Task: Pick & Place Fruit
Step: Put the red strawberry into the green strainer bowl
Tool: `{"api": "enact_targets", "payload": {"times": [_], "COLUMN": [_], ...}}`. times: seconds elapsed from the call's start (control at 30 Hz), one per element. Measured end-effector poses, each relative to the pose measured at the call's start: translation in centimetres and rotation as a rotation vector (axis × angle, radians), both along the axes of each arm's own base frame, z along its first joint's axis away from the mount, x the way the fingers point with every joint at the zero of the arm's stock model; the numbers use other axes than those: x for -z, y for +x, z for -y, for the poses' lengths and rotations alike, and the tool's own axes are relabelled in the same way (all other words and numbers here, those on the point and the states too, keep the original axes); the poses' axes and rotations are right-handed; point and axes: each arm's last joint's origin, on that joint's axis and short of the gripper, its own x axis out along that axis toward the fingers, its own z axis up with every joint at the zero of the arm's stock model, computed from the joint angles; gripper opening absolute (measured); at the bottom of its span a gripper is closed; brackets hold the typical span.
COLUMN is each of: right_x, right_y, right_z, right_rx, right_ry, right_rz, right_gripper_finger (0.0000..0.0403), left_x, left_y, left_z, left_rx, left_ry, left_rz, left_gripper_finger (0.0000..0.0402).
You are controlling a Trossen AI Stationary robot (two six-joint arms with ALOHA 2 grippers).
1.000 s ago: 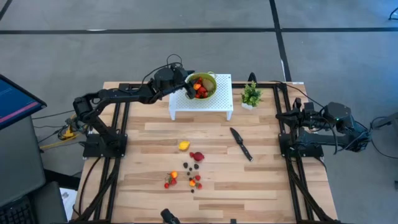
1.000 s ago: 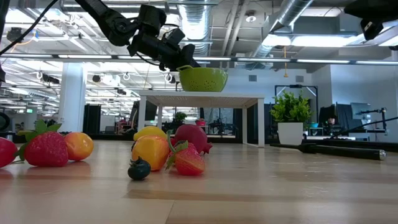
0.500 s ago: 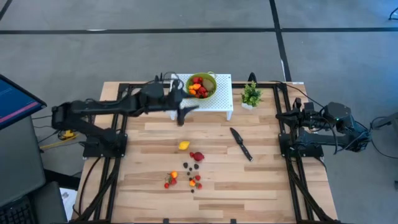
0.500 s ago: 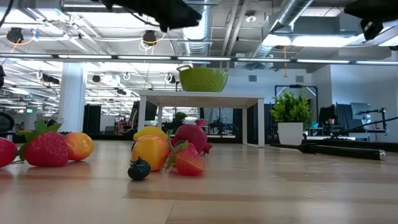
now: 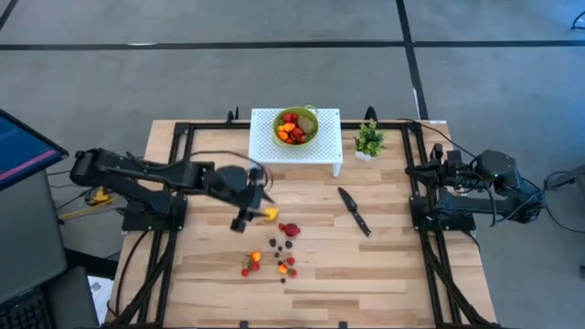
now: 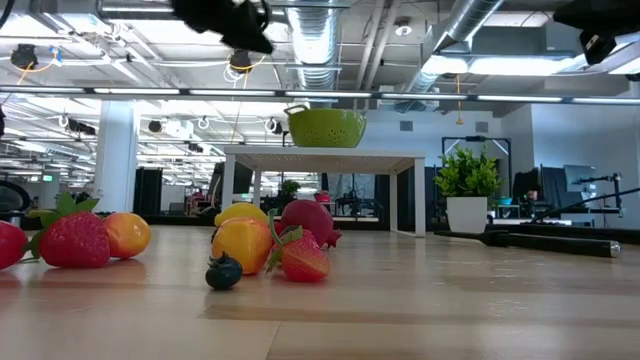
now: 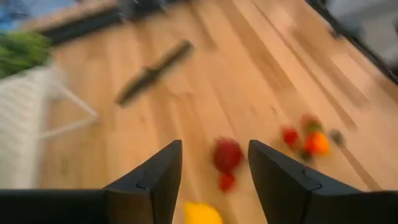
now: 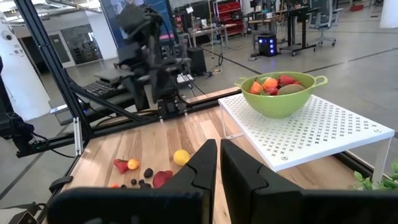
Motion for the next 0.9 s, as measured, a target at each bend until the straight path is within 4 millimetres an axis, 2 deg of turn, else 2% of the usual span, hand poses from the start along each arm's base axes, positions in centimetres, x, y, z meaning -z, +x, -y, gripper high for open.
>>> {"api": "enact_targets", "payload": {"times": [0.2,0.5,0.7,0.9], "right_x": [0.0,0.0,0.0,0.0], "right_y": [0.0,0.0,0.0,0.0], "right_z": [0.0,0.0,0.0,0.0], "right_rx": [0.0,0.0,0.0,0.0], "right_ry": [0.0,0.0,0.0,0.0], "right_rz": [-0.001,0.0,-0.001,-0.001], "right_gripper_finger": [0.0017,0.0017,0.0017,0.0017], "left_x": [2.2,5.5,6.9,8.4], "left_y": [-1.0,-2.3,-2.5,-2.5], "left_z": [3.0,6.7,9.4,10.7], "left_rx": [0.179,0.333,0.38,0.312], "left_ry": [0.081,0.098,0.067,-0.02], "left_rz": [-0.058,-0.16,-0.227,-0.319], "left_gripper_finger": [0.0175,0.0166,0.0154,0.0147]}}
